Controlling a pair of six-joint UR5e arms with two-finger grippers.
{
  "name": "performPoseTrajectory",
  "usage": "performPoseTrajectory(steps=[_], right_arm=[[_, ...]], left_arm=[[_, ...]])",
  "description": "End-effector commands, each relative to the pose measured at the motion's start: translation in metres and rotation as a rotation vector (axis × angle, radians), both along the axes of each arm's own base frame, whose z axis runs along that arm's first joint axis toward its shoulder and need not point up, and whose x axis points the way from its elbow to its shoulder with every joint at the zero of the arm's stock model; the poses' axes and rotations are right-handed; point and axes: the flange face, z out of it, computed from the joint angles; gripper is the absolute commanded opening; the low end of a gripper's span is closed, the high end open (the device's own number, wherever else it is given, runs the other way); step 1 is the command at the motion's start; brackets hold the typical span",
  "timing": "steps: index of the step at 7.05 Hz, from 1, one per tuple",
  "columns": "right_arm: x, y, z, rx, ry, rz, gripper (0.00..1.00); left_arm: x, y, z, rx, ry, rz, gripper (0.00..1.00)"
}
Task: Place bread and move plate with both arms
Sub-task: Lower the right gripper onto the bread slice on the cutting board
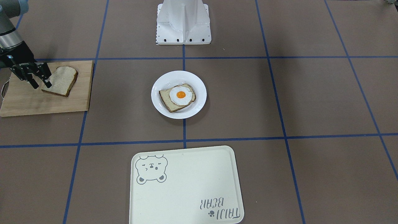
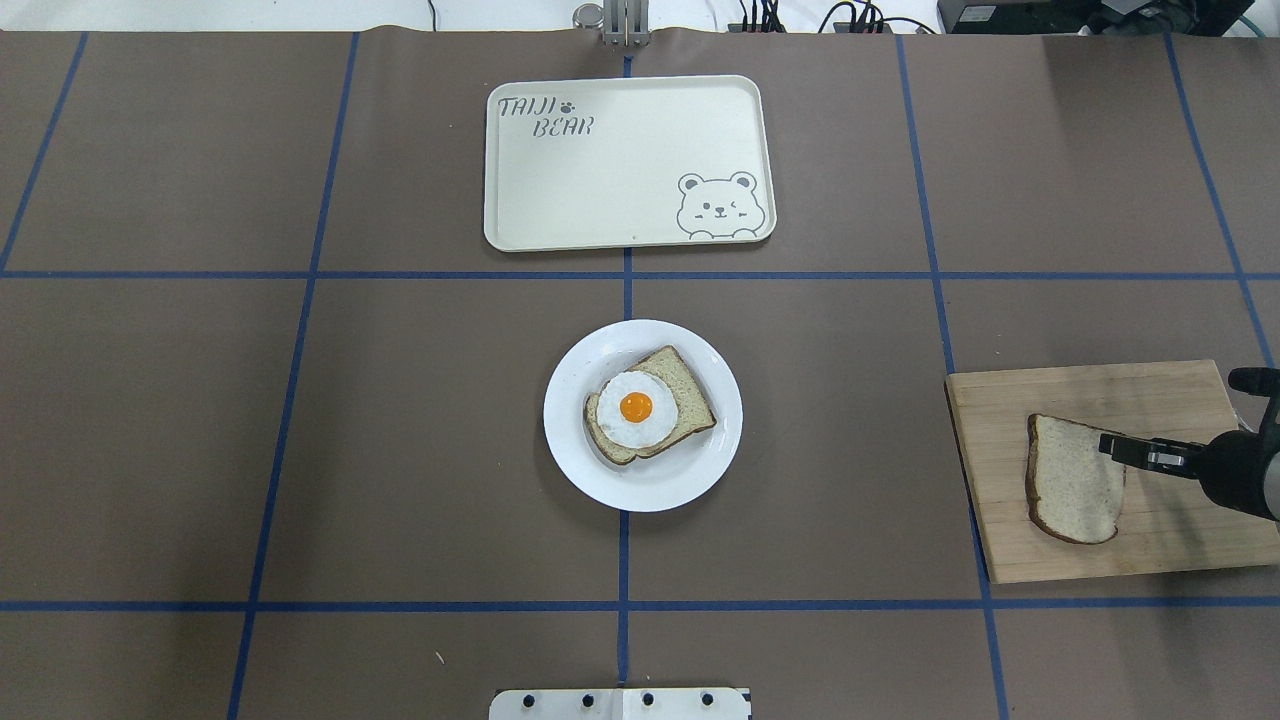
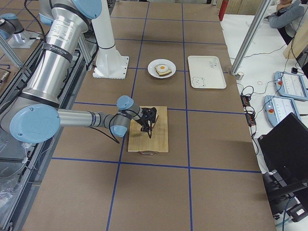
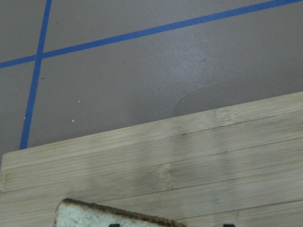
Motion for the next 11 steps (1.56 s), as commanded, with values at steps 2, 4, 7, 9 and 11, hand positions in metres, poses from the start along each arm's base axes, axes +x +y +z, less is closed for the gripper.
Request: performPoseTrajectory(steps=[2, 4, 7, 9, 11], right_arm=[[-0.009, 0.005, -0.001, 0.006, 0.002, -0.022, 0.31], [-0.007, 0.008, 0.003, 0.042, 0.033, -0.058, 0.0], [-0.001, 0.012, 0.004, 0.049, 0.042, -0.083, 0.0], [0.018, -0.003, -0.007, 0.011, -0.015, -0.082, 0.0], [0.034, -0.015, -0.027, -0.007, -0.087, -0.085, 0.0]], left_arm=[[0.0, 0.0, 0.002, -0.004, 0.0, 0.001, 0.99], [0.0, 0.0, 0.003, -0.006, 0.0, 0.001, 0.99], [0.0, 0.0, 0.006, -0.01, 0.0, 0.001, 0.99], [0.0, 0.0, 0.006, -0.012, 0.001, 0.001, 0.99], [0.0, -0.001, 0.006, -0.012, 0.003, -0.001, 0.99]])
